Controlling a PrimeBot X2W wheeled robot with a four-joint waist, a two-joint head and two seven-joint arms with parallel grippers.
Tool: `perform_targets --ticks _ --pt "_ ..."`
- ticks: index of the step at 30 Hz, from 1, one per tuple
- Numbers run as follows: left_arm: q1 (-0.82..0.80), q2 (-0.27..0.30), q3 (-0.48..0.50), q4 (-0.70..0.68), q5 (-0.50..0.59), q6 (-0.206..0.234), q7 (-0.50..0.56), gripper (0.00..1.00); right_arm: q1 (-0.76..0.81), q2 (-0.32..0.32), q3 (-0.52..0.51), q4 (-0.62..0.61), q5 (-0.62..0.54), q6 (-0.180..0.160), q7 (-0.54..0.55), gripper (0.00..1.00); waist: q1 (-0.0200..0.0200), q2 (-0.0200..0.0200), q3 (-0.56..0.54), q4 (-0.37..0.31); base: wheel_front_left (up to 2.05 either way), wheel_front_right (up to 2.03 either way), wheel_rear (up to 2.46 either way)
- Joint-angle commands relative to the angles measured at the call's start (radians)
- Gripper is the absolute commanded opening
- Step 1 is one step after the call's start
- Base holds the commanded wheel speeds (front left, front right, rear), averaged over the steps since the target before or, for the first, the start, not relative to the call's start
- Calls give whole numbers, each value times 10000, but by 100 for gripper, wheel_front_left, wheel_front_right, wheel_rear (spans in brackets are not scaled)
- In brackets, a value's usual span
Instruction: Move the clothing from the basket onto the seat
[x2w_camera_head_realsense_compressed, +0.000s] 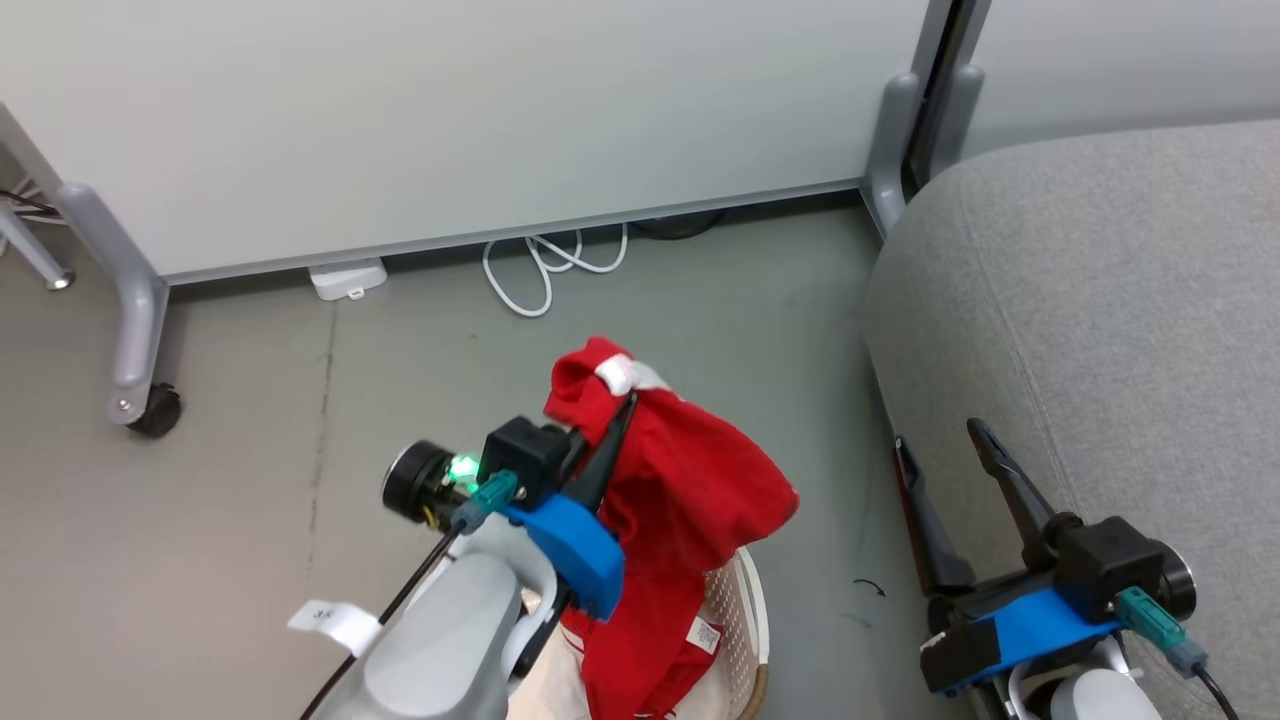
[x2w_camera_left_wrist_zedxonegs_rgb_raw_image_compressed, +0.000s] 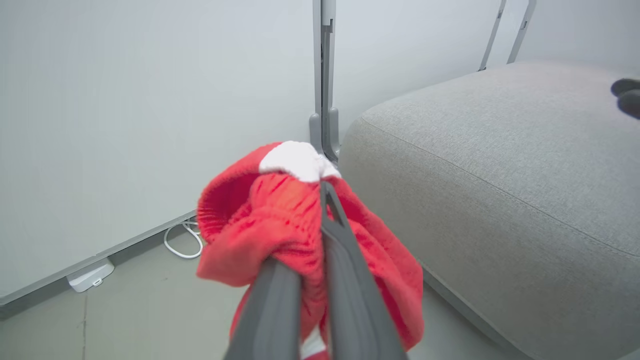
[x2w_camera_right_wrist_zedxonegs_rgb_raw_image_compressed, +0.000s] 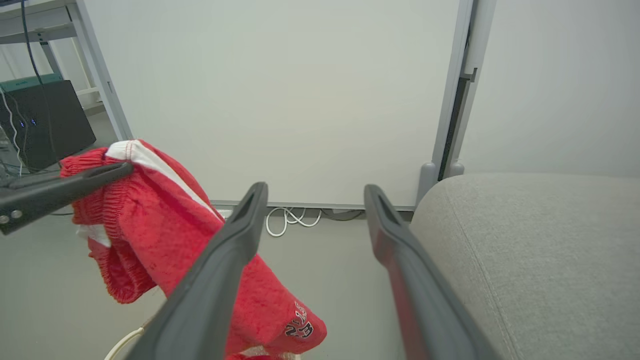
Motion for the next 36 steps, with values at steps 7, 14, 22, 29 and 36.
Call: perform_targets --ticks 7,14,22,29,36 --pt "-1023 -39 -462 -506 -272 -75 -49 0 291 -31 218 -160 -69 5 231 100 2 -1 -366 252 0 0 0" --pt "-1768 -48 -1116 -806 -885 -72 161 0 353 -31 488 -209 -3 5 398 100 2 -1 -616 303 0 0 0" --pt "-2091 -49 -1741 -923 -1469 243 269 0 359 -31 737 -204 71 5 503 100 2 -1 -758 224 0 0 0" --pt "-2229 -48 -2122 -821 -1841 449 201 0 212 -31 1114 -185 103 5 603 100 2 -1 -762 140 0 0 0" --pt "-2344 -51 -2419 -731 -2204 522 138 0 -280 -31 1873 155 106 5 888 100 2 -1 -759 138 0 0 0"
